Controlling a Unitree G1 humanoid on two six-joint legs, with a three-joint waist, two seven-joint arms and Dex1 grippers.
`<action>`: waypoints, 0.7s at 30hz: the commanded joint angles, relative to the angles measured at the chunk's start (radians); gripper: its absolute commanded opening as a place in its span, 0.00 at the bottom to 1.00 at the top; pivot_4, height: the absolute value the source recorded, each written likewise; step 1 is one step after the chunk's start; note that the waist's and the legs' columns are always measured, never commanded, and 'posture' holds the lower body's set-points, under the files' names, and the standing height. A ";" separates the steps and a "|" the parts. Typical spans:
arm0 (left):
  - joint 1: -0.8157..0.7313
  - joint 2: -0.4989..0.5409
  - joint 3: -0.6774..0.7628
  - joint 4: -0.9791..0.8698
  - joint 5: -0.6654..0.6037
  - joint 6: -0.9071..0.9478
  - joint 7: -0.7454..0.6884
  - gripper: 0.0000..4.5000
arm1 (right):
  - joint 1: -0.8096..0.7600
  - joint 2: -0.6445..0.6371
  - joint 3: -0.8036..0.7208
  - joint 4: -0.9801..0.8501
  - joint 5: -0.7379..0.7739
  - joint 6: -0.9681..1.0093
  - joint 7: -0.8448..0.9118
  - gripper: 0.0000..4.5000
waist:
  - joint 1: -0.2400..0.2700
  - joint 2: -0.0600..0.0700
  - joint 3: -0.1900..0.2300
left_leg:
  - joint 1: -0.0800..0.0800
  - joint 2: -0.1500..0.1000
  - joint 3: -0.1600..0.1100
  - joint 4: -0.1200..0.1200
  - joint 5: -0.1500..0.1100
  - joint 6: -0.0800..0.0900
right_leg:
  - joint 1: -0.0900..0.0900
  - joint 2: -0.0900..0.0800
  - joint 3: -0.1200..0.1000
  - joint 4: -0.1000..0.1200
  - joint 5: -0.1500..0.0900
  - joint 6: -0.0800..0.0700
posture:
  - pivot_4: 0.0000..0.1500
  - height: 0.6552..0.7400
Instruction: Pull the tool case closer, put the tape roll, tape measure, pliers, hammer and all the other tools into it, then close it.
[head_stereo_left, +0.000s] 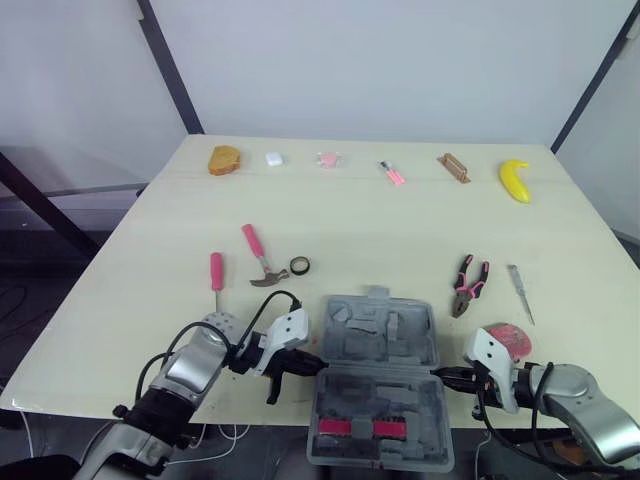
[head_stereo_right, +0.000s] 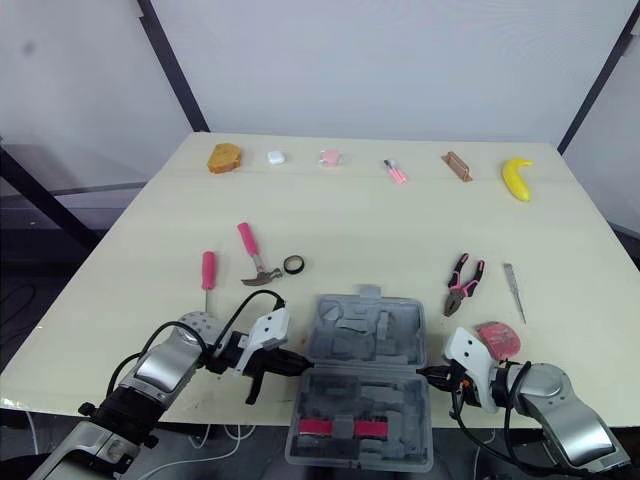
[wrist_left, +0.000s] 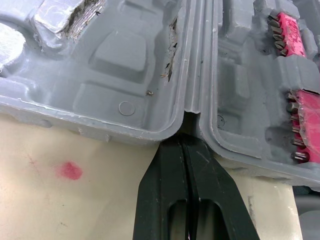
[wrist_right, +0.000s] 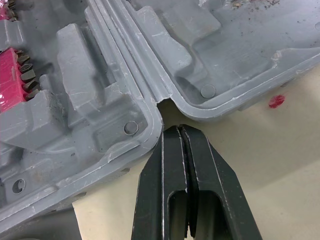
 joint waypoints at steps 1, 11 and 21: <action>0.025 0.014 -0.024 -0.004 0.010 -0.001 -0.007 0.01 | 0.004 -0.007 -0.002 -0.030 0.006 -0.006 0.007 0.00 | 0.000 0.000 0.000 | 0.000 0.000 0.000 0.000 0.000 0.000 | 0.000 0.000 0.000 0.000 0.000 0.000 | 1.00 1.00; 0.025 0.041 0.013 0.037 -0.002 -0.016 0.001 0.01 | 0.019 -0.029 -0.042 -0.022 0.014 -0.036 0.012 0.00 | -0.001 0.000 0.000 | 0.000 0.000 0.000 0.000 0.000 0.000 | 0.000 0.000 0.000 0.000 0.000 0.000 | 1.00 1.00; 0.081 0.074 0.091 0.002 -0.076 -0.024 0.026 0.01 | 0.059 -0.043 -0.146 0.015 0.042 -0.112 -0.003 0.00 | -0.003 0.000 0.000 | 0.001 0.000 0.000 0.000 0.000 0.000 | 0.000 0.000 0.000 0.000 0.000 0.000 | 1.00 1.00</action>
